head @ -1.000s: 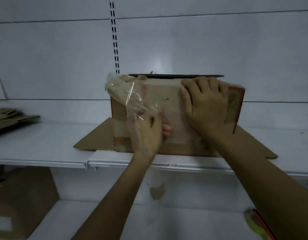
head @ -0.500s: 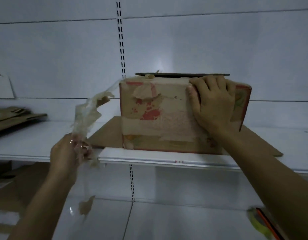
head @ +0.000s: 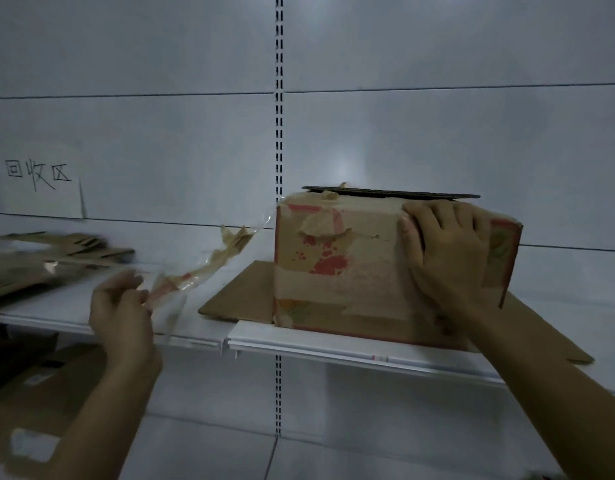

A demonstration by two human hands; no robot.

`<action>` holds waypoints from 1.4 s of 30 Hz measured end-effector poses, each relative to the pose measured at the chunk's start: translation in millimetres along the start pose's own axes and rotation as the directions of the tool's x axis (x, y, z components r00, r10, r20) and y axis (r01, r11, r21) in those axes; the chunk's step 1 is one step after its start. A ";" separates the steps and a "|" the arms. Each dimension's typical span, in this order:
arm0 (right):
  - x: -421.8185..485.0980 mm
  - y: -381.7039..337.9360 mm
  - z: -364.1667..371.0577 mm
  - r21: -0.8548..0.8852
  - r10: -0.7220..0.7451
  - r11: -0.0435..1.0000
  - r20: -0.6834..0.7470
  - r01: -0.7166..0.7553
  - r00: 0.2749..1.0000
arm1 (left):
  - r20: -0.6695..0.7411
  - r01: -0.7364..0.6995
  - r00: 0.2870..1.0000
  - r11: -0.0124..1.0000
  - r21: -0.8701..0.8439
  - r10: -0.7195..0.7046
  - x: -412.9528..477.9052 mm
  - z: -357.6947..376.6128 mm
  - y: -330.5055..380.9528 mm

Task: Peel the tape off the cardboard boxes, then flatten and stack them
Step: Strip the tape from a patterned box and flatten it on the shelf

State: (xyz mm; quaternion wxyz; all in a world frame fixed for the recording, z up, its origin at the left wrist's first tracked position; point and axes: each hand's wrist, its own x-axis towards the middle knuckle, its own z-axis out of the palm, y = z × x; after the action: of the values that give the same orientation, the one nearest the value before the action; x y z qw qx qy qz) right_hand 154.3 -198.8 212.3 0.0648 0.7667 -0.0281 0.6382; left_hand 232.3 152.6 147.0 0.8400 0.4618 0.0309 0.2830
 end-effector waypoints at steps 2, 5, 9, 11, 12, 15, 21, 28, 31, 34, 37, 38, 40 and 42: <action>-0.3 0.2 0.1 0.008 0.002 1.000 0.000 -0.002 1.000 | -0.137 -0.044 0.989 0.998 0.044 0.049 -17.9 11.6 -2.6; -0.1 -0.1 0.4 -0.001 -0.001 1.000 -0.011 0.001 1.000 | -0.184 0.103 0.977 0.993 -0.054 -0.111 -55.0 20.3 -21.3; -0.3 -0.1 1.1 -0.020 -0.002 1.000 -0.039 0.001 0.999 | 0.283 -0.200 0.945 0.973 0.112 0.161 -137.5 36.3 -37.3; -0.7 -1.5 0.6 -0.017 0.007 1.000 -0.045 -0.008 0.999 | 0.799 -0.476 0.595 0.839 0.265 0.086 -164.4 44.9 -40.8; -0.7 -2.2 0.1 -0.012 0.012 1.000 -0.042 -0.012 0.999 | 0.940 -0.613 0.332 0.742 0.274 -0.073 -170.9 48.1 -41.6; -0.5 -2.0 -0.8 -0.012 0.007 1.000 -0.041 -0.007 0.999 | 0.957 -0.905 -0.168 0.422 -0.055 -0.235 -175.5 67.3 -32.7; -1.0 -0.9 1.7 -0.047 -0.002 0.999 -0.066 -0.001 0.998 | 0.869 -0.984 -0.172 -0.035 -0.176 0.464 -139.9 125.0 18.8; 0.3 0.0 -0.6 -0.021 -0.003 1.000 -0.052 0.002 0.999 | 0.907 -0.986 -0.109 -0.158 -0.047 0.408 -49.7 150.7 39.0; -0.4 1.7 1.0 -0.037 -0.022 0.999 -0.052 0.020 0.998 | 0.868 -0.995 0.042 0.097 -0.007 0.495 -41.9 150.8 42.5; 0.2 1.8 0.5 -0.034 -0.010 0.999 -0.039 0.008 0.999 | 0.729 -0.563 0.563 0.827 -0.007 0.389 -43.0 145.2 51.5; 0.3 -0.3 0.5 -0.030 0.004 1.000 -0.036 -0.005 0.999 | 0.474 -0.158 0.865 0.986 -0.057 0.166 -25.8 137.7 67.1; 0.6 -0.9 0.5 -0.021 0.010 1.000 -0.037 -0.011 0.999 | 0.465 -0.210 0.868 0.977 0.032 0.172 -19.1 137.6 69.2; 1.0 -2.2 0.6 -0.001 0.024 1.000 -0.033 -0.024 0.999 | 0.544 -0.292 0.826 0.937 0.194 0.145 -8.8 147.0 71.1; 0.2 -2.7 0.9 0.008 0.032 0.999 -0.029 -0.031 0.999 | 0.669 -0.350 0.740 0.888 0.299 0.066 -7.0 170.4 71.5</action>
State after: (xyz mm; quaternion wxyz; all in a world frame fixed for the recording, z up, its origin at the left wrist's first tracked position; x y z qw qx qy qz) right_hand 155.6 -196.3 212.2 0.0523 0.7570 -0.0370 0.6503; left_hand 247.8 49.4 299.6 0.6462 0.6947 -0.2532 0.1891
